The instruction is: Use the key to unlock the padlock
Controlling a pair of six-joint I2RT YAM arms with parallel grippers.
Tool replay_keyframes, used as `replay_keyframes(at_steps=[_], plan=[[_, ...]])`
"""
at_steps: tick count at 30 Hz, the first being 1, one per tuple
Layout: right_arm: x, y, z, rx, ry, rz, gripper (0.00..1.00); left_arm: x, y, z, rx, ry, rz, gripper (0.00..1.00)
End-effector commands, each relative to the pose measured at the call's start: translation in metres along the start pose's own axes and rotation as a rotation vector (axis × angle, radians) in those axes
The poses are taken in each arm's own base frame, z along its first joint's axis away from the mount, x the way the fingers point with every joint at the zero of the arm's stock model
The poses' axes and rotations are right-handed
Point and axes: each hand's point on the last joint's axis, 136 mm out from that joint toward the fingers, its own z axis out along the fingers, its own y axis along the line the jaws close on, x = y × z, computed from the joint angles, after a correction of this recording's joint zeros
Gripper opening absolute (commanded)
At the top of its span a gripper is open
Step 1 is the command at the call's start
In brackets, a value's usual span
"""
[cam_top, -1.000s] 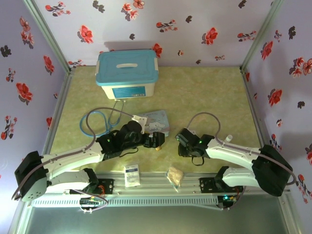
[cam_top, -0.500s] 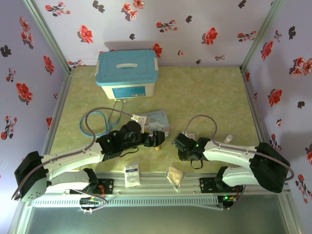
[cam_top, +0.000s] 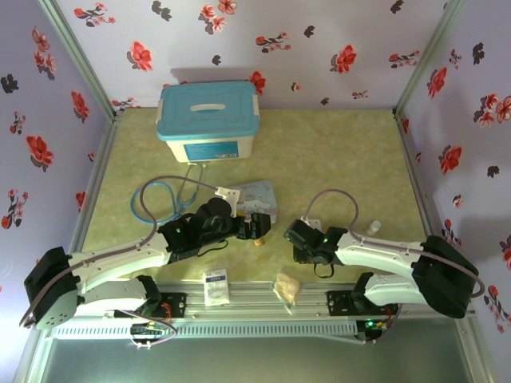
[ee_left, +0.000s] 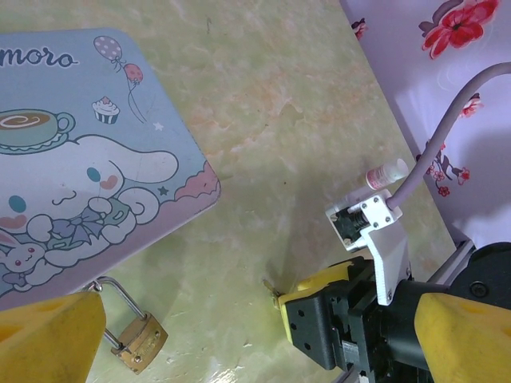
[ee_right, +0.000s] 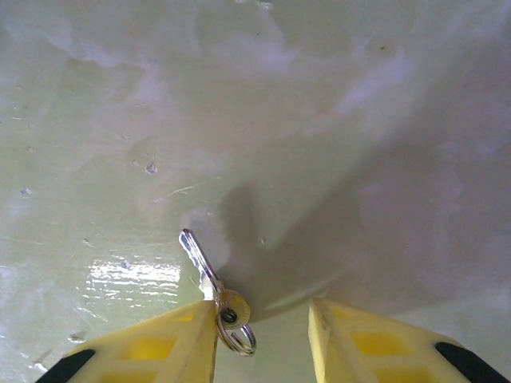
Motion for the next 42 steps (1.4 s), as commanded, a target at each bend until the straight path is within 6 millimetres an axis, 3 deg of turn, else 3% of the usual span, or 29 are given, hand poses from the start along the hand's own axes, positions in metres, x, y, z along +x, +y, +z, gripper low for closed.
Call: replay_keyframes(at_steps=[1, 13, 17, 21, 32, 36, 42], plan=[[0.001, 0.006, 0.010, -0.026, -0.016, -0.003, 0.34, 0.003, 0.004, 0.004, -0.012, -0.007, -0.008, 1.00], [0.006, -0.002, 0.027, -0.098, 0.003, 0.025, 0.08, 0.004, 0.010, 0.015, -0.051, -0.004, 0.021, 1.00], [0.003, 0.000, 0.024, -0.109, 0.003, -0.021, 0.01, -0.001, 0.004, 0.020, -0.035, -0.022, 0.027, 1.00], [-0.004, 0.003, 0.017, -0.123, -0.017, -0.036, 0.00, -0.001, 0.005, 0.024, -0.038, -0.021, 0.014, 1.00], [-0.036, 0.024, -0.022, -0.275, -0.174, 0.011, 0.00, 0.001, 0.012, 0.033, 0.028, -0.173, -0.186, 1.00], [-0.047, 0.036, -0.038, -0.344, -0.219, 0.036, 0.00, 0.004, 0.002, 0.033, -0.002, -0.218, -0.145, 0.98], [-0.063, 0.061, -0.066, -0.508, -0.303, 0.026, 0.00, 0.014, -0.002, 0.052, -0.001, -0.165, -0.139, 0.94]])
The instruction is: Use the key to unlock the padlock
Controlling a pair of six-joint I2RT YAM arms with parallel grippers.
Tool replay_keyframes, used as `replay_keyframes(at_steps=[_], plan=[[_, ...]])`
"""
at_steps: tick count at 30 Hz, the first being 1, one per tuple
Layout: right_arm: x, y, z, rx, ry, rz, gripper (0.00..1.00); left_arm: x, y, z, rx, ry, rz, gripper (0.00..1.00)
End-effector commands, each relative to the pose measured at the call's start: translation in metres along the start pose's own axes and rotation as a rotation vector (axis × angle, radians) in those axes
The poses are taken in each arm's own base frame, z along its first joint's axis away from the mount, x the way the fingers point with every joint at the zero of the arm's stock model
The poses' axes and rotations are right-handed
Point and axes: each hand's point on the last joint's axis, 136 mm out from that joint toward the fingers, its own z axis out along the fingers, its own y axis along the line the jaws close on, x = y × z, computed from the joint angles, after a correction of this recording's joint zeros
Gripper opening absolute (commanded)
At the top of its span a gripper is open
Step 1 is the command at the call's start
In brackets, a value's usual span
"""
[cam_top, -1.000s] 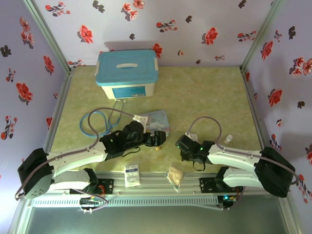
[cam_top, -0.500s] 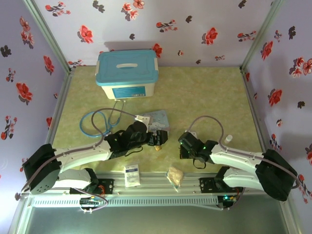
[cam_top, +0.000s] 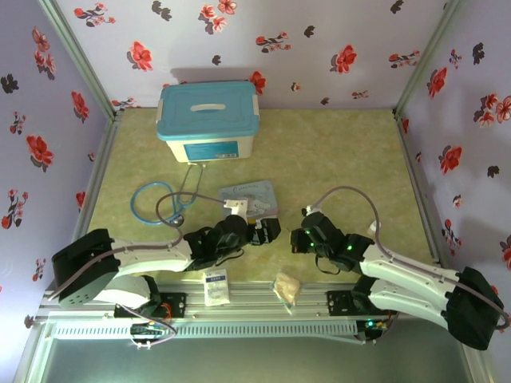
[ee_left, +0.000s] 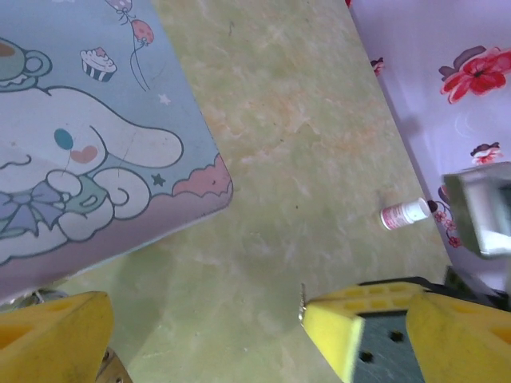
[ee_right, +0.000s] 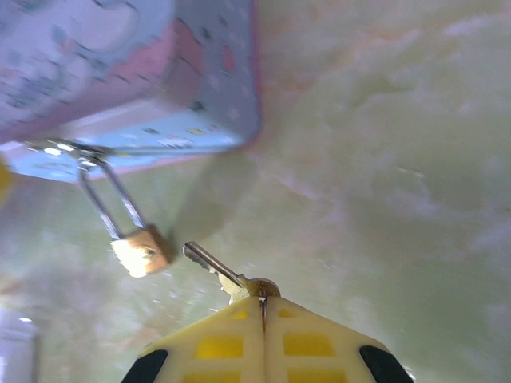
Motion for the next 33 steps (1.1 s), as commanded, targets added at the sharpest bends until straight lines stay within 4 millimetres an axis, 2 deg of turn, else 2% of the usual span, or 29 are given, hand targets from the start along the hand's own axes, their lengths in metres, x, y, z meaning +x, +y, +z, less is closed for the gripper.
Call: replay_keyframes(at_steps=[1, 4, 7, 11, 14, 16, 18, 21, 22, 26, 29, 33], plan=[[-0.017, 0.026, -0.008, -0.115, -0.055, -0.002, 0.00, -0.009, -0.016, 0.009, 0.041, -0.030, -0.017, 0.93], [-0.017, 0.030, -0.010, -0.130, -0.049, -0.025, 0.00, -0.001, -0.018, 0.020, 0.062, 0.031, -0.032, 0.90], [-0.017, 0.035, -0.011, -0.155, -0.052, -0.034, 0.00, 0.004, -0.021, 0.028, 0.094, 0.062, -0.055, 0.81], [-0.015, 0.035, -0.010, -0.153, -0.049, -0.041, 0.00, 0.008, -0.024, 0.036, 0.080, 0.090, -0.017, 0.77], [-0.015, 0.034, -0.010, -0.152, -0.049, -0.041, 0.00, 0.011, -0.022, 0.040, 0.063, 0.107, -0.012, 0.65], [-0.014, 0.032, -0.010, -0.149, -0.050, -0.041, 0.00, 0.012, -0.022, 0.042, 0.066, 0.103, -0.021, 0.53], [-0.014, 0.032, -0.010, -0.148, -0.054, -0.040, 0.00, 0.012, -0.023, 0.044, 0.062, 0.109, -0.013, 0.49], [-0.014, 0.031, -0.009, -0.153, -0.058, -0.035, 0.00, 0.017, -0.023, 0.047, 0.060, 0.131, -0.013, 0.27], [-0.014, 0.031, -0.009, -0.154, -0.061, -0.033, 0.00, 0.017, -0.023, 0.048, 0.062, 0.130, -0.021, 0.23], [-0.014, 0.030, -0.008, -0.157, -0.067, -0.025, 0.00, 0.018, -0.024, 0.050, 0.065, 0.132, -0.034, 0.22], [-0.014, 0.030, -0.008, -0.160, -0.075, -0.020, 0.00, 0.021, -0.024, 0.052, 0.067, 0.147, -0.032, 0.05], [-0.015, 0.030, -0.007, -0.161, -0.083, -0.016, 0.00, 0.022, -0.024, 0.052, 0.063, 0.156, -0.030, 0.04]])
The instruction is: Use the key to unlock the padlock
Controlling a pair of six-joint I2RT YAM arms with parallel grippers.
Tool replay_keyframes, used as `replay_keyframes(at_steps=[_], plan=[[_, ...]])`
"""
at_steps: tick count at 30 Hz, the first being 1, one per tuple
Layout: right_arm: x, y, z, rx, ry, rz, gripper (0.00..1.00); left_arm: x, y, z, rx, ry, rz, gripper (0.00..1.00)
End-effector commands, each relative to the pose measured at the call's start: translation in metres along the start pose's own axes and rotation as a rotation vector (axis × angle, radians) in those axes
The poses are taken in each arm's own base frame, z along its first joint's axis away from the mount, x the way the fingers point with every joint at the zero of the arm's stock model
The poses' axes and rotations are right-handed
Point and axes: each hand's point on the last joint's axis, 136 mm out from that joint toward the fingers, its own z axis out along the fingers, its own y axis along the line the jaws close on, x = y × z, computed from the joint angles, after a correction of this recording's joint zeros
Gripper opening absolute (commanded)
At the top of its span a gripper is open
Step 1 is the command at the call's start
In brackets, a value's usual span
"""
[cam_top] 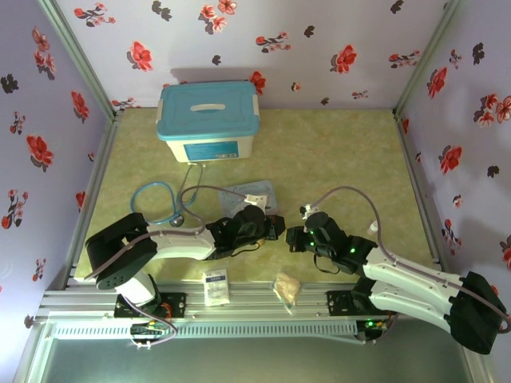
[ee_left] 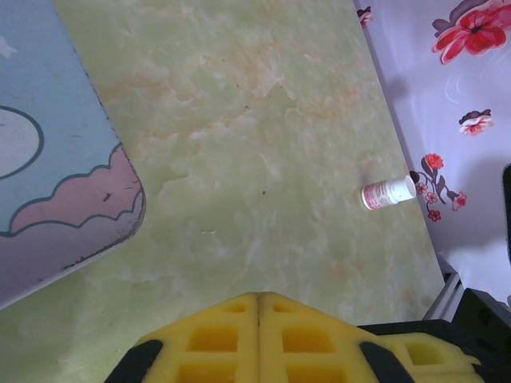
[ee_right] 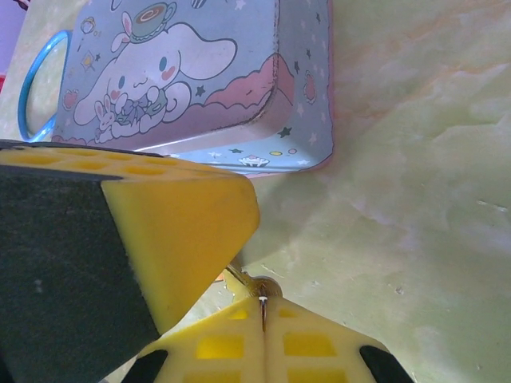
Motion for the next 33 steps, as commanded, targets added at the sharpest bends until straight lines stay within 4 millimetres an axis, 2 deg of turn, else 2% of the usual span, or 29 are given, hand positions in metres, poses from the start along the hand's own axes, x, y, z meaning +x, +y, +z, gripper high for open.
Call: replay_keyframes(at_steps=[1, 3, 4, 8, 12, 18, 24, 28, 30, 33], plan=[[-0.011, 0.010, -0.003, -0.041, -0.054, -0.004, 0.00, 0.002, -0.001, 0.004, -0.008, 0.023, 0.001, 0.04], [-0.012, 0.011, -0.002, -0.050, -0.060, -0.001, 0.00, 0.002, -0.001, 0.004, -0.011, 0.025, 0.003, 0.00], [-0.012, 0.013, -0.002, -0.063, -0.061, 0.000, 0.06, 0.001, -0.001, 0.003, -0.007, 0.019, 0.001, 0.00], [-0.013, 0.018, -0.008, -0.094, -0.063, -0.028, 0.63, -0.015, -0.005, -0.011, 0.037, -0.034, -0.024, 0.00], [-0.033, 0.030, -0.028, -0.203, -0.168, -0.013, 0.95, -0.039, -0.016, -0.036, 0.102, -0.099, -0.024, 0.00], [-0.060, 0.080, -0.059, -0.529, -0.307, 0.005, 0.99, -0.062, -0.036, -0.068, 0.240, -0.172, -0.082, 0.00], [-0.073, 0.115, -0.066, -0.735, -0.321, 0.032, 0.86, -0.088, -0.050, -0.105, 0.334, -0.274, -0.129, 0.00], [-0.081, 0.126, -0.068, -0.807, -0.330, 0.058, 0.79, -0.094, -0.051, -0.115, 0.353, -0.297, -0.127, 0.00], [-0.082, 0.130, -0.069, -0.837, -0.335, 0.056, 0.71, -0.093, -0.051, -0.114, 0.355, -0.294, -0.142, 0.00], [-0.084, 0.133, -0.067, -0.856, -0.336, 0.064, 0.53, -0.093, -0.051, -0.118, 0.383, -0.308, -0.157, 0.00]])
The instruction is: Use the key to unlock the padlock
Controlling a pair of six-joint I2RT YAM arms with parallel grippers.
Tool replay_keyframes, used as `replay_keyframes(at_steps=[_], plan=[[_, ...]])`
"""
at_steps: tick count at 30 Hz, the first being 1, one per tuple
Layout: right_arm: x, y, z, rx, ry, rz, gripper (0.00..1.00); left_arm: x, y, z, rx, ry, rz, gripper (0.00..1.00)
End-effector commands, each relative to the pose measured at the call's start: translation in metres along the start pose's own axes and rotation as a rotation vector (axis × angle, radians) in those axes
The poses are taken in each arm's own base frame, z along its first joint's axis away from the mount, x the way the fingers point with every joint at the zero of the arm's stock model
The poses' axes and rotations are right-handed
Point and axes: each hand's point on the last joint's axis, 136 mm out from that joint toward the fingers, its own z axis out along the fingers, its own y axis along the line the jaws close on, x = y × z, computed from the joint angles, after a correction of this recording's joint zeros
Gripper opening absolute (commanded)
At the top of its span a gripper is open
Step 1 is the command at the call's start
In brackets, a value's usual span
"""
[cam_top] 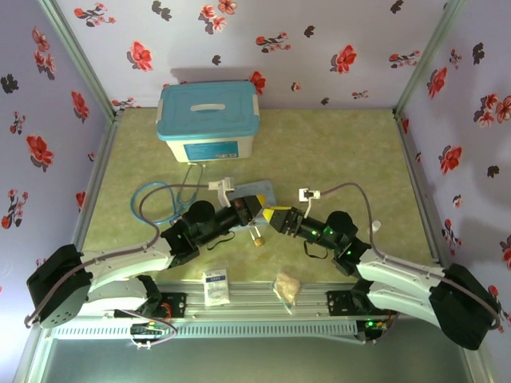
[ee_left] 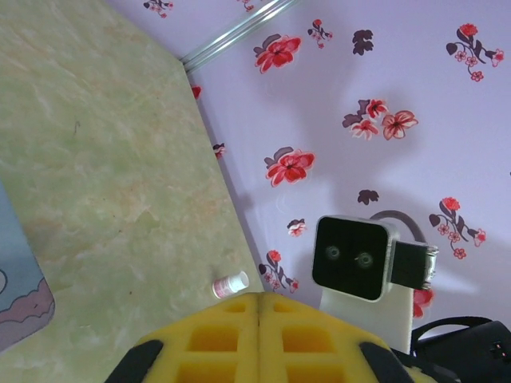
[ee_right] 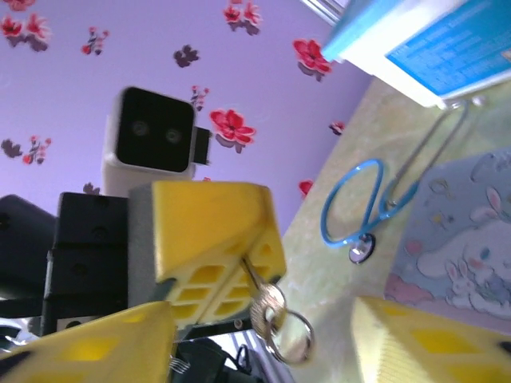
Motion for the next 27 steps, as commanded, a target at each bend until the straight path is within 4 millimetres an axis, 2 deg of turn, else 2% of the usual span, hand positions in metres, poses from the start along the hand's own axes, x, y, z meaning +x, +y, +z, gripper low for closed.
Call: replay_keyframes(at_steps=[1, 6, 9, 11, 14, 19, 25, 27], plan=[[-0.014, 0.028, 0.000, -0.128, -0.040, -0.021, 0.50, -0.006, -0.009, -0.006, 0.058, -0.032, -0.013, 0.00], [-0.014, 0.024, 0.001, -0.122, -0.043, -0.008, 0.41, -0.010, -0.009, -0.012, 0.056, -0.051, -0.009, 0.00], [-0.014, 0.021, 0.003, -0.111, -0.041, -0.006, 0.30, -0.013, -0.008, -0.014, 0.061, -0.070, -0.014, 0.00], [-0.013, 0.019, 0.004, -0.105, -0.033, -0.002, 0.30, -0.014, -0.009, -0.014, 0.072, -0.079, -0.019, 0.00], [-0.011, 0.017, 0.007, -0.105, -0.022, 0.004, 0.41, -0.014, -0.015, -0.013, 0.101, -0.079, -0.022, 0.00], [-0.008, 0.018, 0.012, -0.140, -0.012, 0.030, 0.43, -0.017, -0.018, -0.015, 0.115, -0.086, -0.016, 0.00], [-0.010, 0.022, 0.012, -0.192, -0.031, 0.049, 0.32, -0.018, -0.018, -0.017, 0.117, -0.090, -0.016, 0.00], [-0.009, 0.020, 0.012, -0.188, -0.031, 0.051, 0.24, -0.018, -0.017, -0.017, 0.112, -0.090, -0.014, 0.00]])
